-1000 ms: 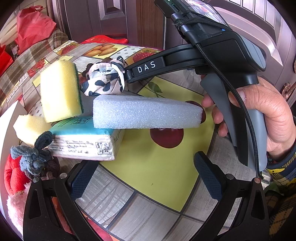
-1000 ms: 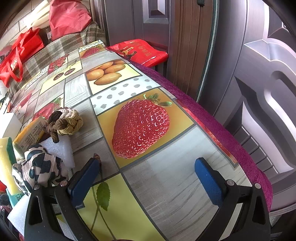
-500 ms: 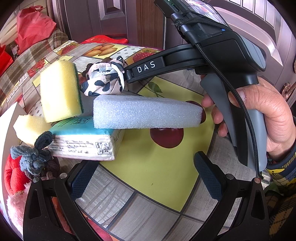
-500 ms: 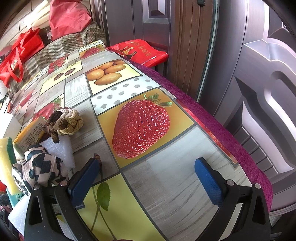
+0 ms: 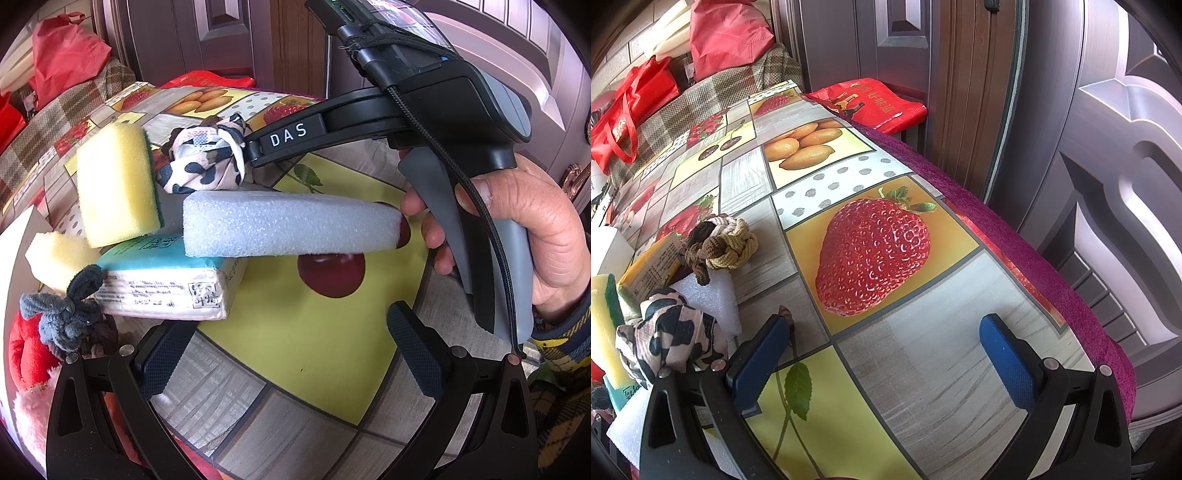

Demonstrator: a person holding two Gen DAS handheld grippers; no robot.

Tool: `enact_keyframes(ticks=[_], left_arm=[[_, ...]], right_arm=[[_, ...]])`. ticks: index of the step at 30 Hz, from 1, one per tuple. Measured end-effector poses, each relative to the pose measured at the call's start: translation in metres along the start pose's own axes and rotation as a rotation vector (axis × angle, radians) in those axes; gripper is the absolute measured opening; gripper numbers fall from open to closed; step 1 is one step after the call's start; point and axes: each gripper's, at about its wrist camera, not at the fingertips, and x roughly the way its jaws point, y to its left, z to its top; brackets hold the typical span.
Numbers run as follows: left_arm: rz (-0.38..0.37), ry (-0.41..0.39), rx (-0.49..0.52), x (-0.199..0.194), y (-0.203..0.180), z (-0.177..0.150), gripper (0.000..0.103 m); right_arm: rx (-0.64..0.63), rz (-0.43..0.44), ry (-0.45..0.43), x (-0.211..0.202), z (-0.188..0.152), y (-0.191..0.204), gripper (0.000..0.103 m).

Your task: Organize soft objects

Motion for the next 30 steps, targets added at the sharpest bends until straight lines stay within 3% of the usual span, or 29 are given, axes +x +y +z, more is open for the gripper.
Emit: enact_keyframes(ticks=[8, 13, 18, 21, 26, 30], left_arm=[[-0.015, -0.015, 0.027, -0.011, -0.009, -0.005, 0.102], [-0.057, -0.136, 0.044, -0.05, -0.019, -0.016, 0.102], [-0.069, -0.253, -0.059, -0.104, 0.003, -0.032, 0.103], [-0.003, -0.309, -0.152, -0.134, 0.029, -0.048, 0.103], [0.18, -0.317, -0.296, -0.162, 0.074, -0.086, 0.103], [0.216, -0.276, -0.387, -0.167, 0.097, -0.12, 0.103]], right_arm=[[0.001, 0.003, 0.0, 0.0, 0.0, 0.0, 0.103], [0.002, 0.005, -0.001, 0.0, 0.001, 0.0, 0.103], [0.003, 0.006, -0.001, -0.001, 0.0, 0.0, 0.103], [0.004, 0.006, -0.002, -0.001, 0.0, 0.0, 0.103], [0.006, 0.008, -0.003, -0.001, 0.001, 0.0, 0.103], [0.004, 0.006, -0.002, 0.0, 0.001, 0.0, 0.103]])
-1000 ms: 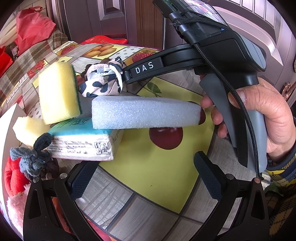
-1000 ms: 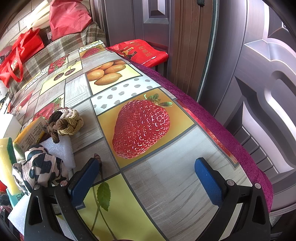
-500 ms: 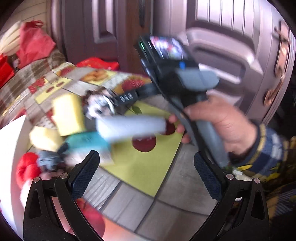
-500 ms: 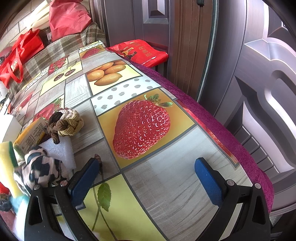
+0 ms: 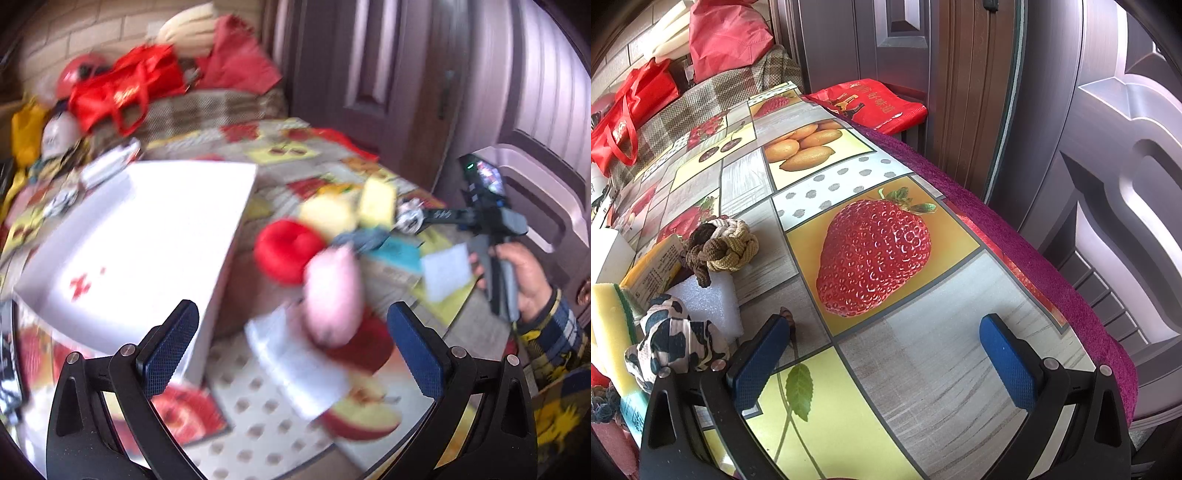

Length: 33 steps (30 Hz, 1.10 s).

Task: Organize soft objects
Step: 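Grasp the white cloth mask with left tool while right tool grasps white foam sheet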

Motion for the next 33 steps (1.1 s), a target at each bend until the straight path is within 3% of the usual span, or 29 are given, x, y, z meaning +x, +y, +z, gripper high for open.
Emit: enact_keyframes(ticks=[6, 9, 12, 15, 17, 19, 22, 26, 30, 33], left_arm=[[-0.038, 0.096, -0.025, 0.008, 0.0, -0.025, 0.103], [-0.02, 0.137, -0.022, 0.021, -0.004, -0.025, 0.103], [-0.024, 0.167, -0.011, 0.03, -0.009, -0.025, 0.103], [-0.014, 0.189, 0.018, 0.036, -0.014, -0.026, 0.099], [-0.025, 0.207, 0.027, 0.04, -0.017, -0.028, 0.095], [-0.037, 0.215, 0.028, 0.041, -0.018, -0.028, 0.094], [-0.04, 0.218, 0.021, 0.042, -0.016, -0.028, 0.082], [-0.041, 0.254, 0.011, 0.049, -0.015, -0.029, 0.082], [-0.035, 0.259, 0.03, 0.052, -0.017, -0.027, 0.082], [-0.035, 0.258, 0.024, 0.051, -0.016, -0.027, 0.082]], right_arm=[[0.006, 0.008, -0.008, -0.001, 0.0, -0.001, 0.103], [0.056, 0.095, -0.058, -0.012, -0.001, -0.013, 0.103], [0.096, 0.334, -0.197, -0.038, -0.006, -0.033, 0.103], [-0.021, 0.58, -0.266, -0.057, -0.013, -0.036, 0.103], [-0.134, 0.658, -0.257, -0.067, -0.021, -0.029, 0.103], [-0.277, 0.693, -0.25, -0.078, -0.035, -0.017, 0.103], [-0.498, 0.731, -0.232, -0.093, -0.062, 0.003, 0.103], [-0.765, 0.702, -0.203, -0.099, -0.087, 0.036, 0.103], [-0.788, 0.69, -0.128, -0.078, -0.083, 0.05, 0.103], [-0.767, 0.701, 0.045, -0.06, -0.084, 0.052, 0.103]])
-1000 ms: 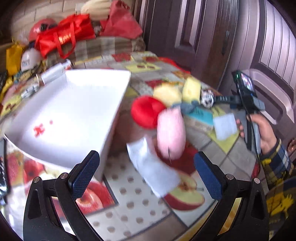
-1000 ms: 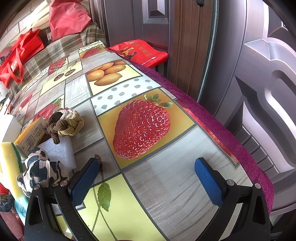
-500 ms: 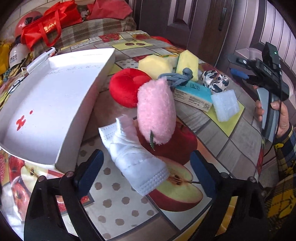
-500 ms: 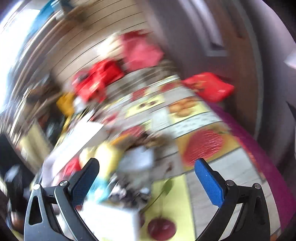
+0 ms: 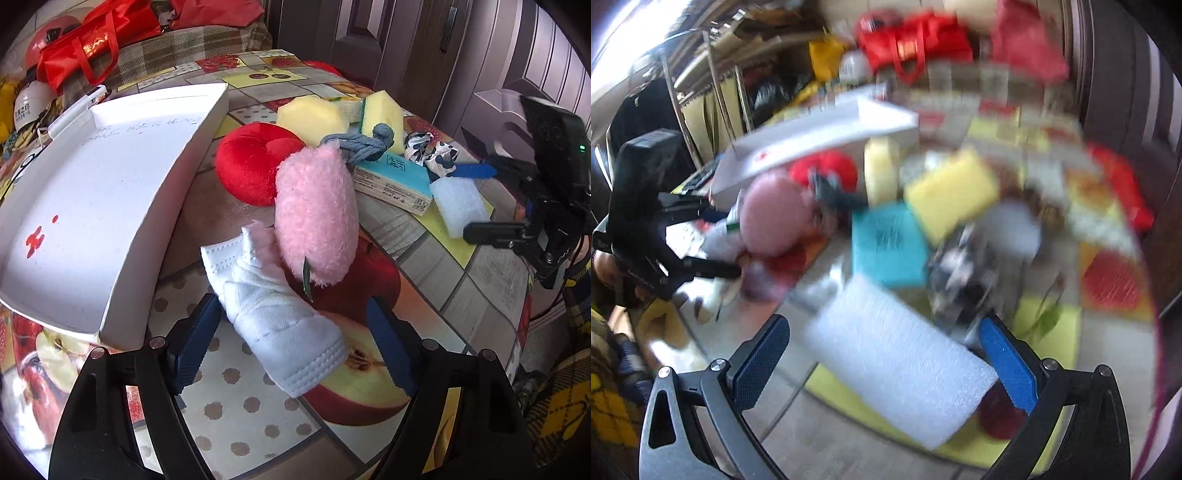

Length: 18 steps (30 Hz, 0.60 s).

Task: Organize soft objects
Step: 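Grasp the white cloth mask with left tool while right tool grasps white foam sheet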

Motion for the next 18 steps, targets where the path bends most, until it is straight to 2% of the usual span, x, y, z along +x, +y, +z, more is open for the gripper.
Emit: enact_keyframes(ticks=[2, 5, 8, 11, 12, 13, 14, 17, 18], left_arm=[[0.003, 0.001, 0.0, -0.003, 0.002, -0.003, 0.082], [0.001, -0.001, -0.011, -0.007, 0.006, -0.007, 0.082], [-0.005, -0.006, -0.027, -0.006, 0.01, -0.004, 0.082], [0.001, -0.004, -0.023, -0.001, 0.006, 0.0, 0.082], [0.009, -0.001, -0.015, 0.0, 0.004, 0.001, 0.08], [0.017, 0.001, -0.004, 0.001, 0.002, 0.001, 0.064], [0.025, 0.002, 0.005, 0.001, 0.0, 0.001, 0.059], [0.068, -0.001, 0.014, 0.002, 0.001, 0.001, 0.059], [0.068, -0.001, 0.013, 0.002, 0.002, 0.002, 0.058]], right_arm=[[0.031, 0.087, 0.062, 0.0, -0.01, 0.001, 0.103], [0.033, 0.123, 0.055, -0.011, -0.018, 0.005, 0.103], [0.025, 0.076, 0.034, -0.015, -0.018, 0.006, 0.103], [0.015, 0.041, 0.07, -0.001, -0.017, 0.009, 0.103], [-0.003, 0.029, 0.075, 0.004, -0.012, 0.018, 0.103], [-0.047, 0.002, 0.07, 0.006, -0.013, 0.024, 0.103], [-0.085, -0.014, 0.072, 0.008, -0.013, 0.029, 0.103], [-0.165, -0.056, 0.063, 0.009, -0.018, 0.04, 0.101], [-0.164, -0.045, 0.055, 0.007, -0.019, 0.04, 0.094]])
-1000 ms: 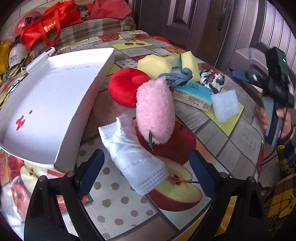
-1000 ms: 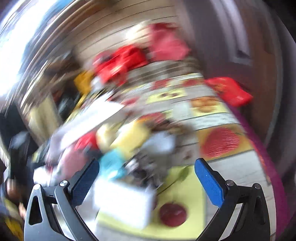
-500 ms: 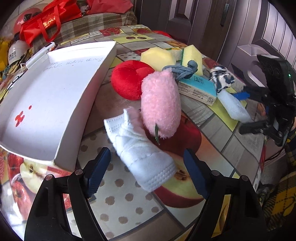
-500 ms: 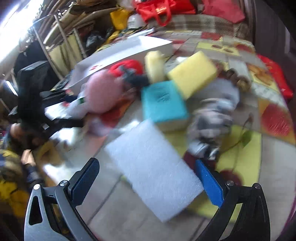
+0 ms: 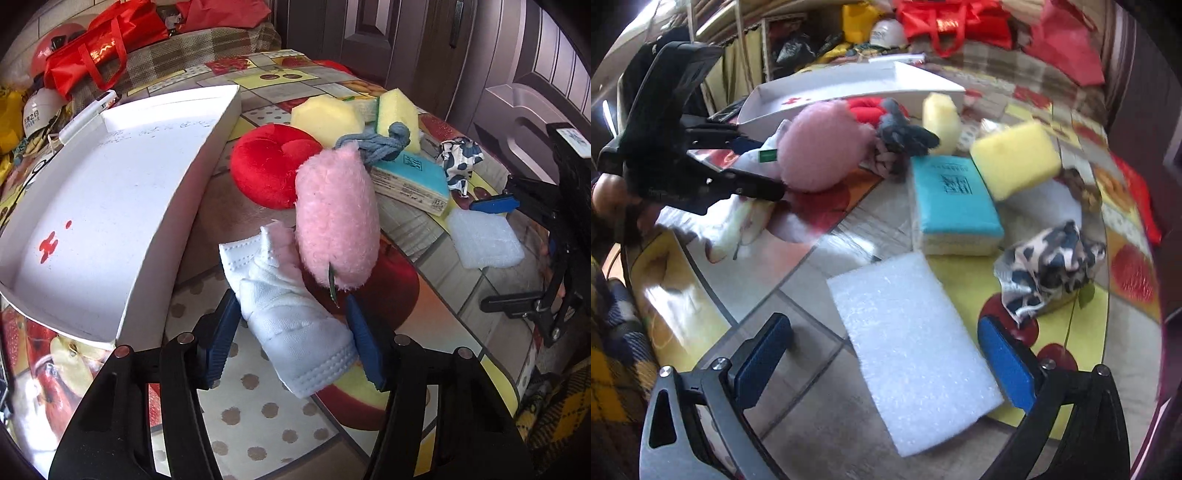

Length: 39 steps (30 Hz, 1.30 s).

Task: Organize soft objects
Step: 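Grasp the white cloth mask with left tool while right tool grasps white foam sheet, then carry the mask into the white tray and open left tool while right tool carries foam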

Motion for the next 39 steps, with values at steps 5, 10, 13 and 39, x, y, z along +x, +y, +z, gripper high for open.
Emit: enact_keyframes(ticks=[5, 10, 13, 39], left_arm=[[0.002, -0.005, 0.011, 0.0, 0.001, -0.001, 0.055], [-0.014, -0.035, 0.005, -0.006, 0.002, -0.001, 0.054], [-0.021, -0.092, 0.005, -0.017, 0.001, -0.002, 0.054], [0.376, -0.482, -0.145, -0.064, 0.088, -0.015, 0.055]], right_arm=[[-0.014, -0.006, -0.016, -0.011, 0.002, 0.002, 0.053], [0.01, 0.064, -0.091, -0.018, 0.009, 0.007, 0.053], [0.067, 0.082, -0.238, -0.034, 0.019, 0.003, 0.053], [0.153, 0.047, -0.63, -0.001, 0.112, 0.067, 0.053]])
